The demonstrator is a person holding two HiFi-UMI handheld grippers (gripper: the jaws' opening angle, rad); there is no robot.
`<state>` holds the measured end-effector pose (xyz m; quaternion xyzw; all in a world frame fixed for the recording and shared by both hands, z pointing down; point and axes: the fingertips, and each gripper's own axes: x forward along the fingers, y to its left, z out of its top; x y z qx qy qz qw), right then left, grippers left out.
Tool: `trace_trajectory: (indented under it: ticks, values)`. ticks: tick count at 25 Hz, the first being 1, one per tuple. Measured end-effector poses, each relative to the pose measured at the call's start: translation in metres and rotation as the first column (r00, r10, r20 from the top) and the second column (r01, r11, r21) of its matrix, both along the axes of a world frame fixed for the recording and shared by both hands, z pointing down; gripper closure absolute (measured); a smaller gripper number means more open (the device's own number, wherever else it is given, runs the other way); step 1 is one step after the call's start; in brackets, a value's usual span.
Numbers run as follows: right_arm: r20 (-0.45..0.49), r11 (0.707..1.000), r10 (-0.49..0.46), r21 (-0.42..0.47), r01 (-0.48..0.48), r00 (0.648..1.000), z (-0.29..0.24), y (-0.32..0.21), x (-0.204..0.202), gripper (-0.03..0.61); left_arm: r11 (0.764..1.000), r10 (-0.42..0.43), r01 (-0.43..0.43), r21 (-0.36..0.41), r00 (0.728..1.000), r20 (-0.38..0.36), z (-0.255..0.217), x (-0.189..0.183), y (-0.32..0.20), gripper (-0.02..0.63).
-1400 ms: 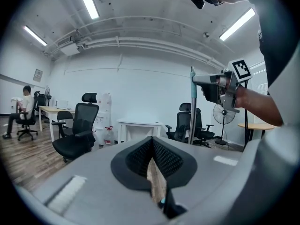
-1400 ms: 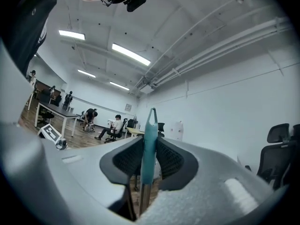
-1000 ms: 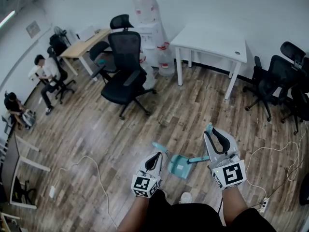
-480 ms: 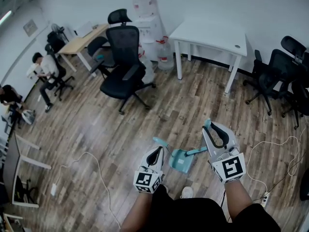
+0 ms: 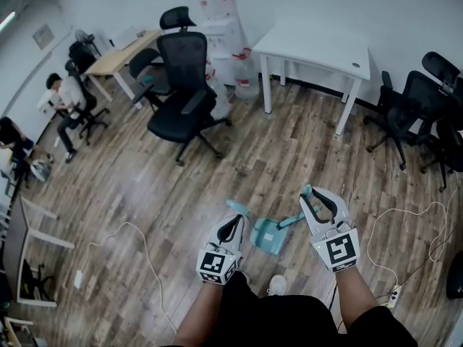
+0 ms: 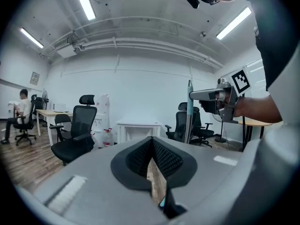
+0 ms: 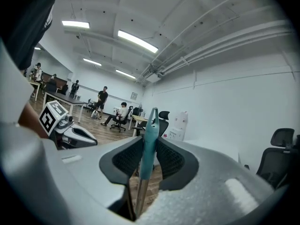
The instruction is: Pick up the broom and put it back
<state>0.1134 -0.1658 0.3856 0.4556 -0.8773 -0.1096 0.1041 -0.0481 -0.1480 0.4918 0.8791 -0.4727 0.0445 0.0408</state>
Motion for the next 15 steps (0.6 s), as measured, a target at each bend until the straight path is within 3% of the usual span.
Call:
trace_trajectory:
  ticks: [15]
  values:
    - [-0.09,0.983,0.017,-0.183,-0.033,0.996,0.1,0.021,0.023,0.483,0.998,0.052,-0.05,-0.046,0.998,0.044,0.02,0.01,0.019,0.597]
